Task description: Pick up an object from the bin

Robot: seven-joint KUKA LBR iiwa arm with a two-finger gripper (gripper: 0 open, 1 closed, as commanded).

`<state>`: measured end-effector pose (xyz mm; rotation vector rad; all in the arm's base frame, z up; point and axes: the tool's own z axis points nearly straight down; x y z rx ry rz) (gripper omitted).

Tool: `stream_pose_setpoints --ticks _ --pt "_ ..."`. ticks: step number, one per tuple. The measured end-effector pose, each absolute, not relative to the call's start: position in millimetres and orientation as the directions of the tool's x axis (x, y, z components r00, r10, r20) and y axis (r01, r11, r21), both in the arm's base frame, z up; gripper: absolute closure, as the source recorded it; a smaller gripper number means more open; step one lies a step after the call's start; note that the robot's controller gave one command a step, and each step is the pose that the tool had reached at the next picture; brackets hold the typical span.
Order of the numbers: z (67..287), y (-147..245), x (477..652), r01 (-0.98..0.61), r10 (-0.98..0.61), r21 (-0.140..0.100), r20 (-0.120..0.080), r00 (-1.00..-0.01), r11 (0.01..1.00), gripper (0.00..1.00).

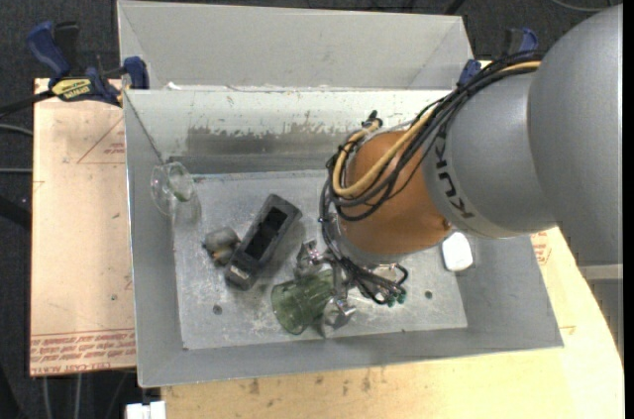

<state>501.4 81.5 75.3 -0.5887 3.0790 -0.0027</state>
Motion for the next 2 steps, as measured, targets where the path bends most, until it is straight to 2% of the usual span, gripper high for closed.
stream_pose_setpoints --ticks 1,2 --pt "75 82 501.4 -0.369 -0.369 -0.003 -0.006 -0.929 0.929 1.00" --pt "206 98 495.4 -0.355 -0.355 0.001 -0.002 -0.935 0.935 1.00"
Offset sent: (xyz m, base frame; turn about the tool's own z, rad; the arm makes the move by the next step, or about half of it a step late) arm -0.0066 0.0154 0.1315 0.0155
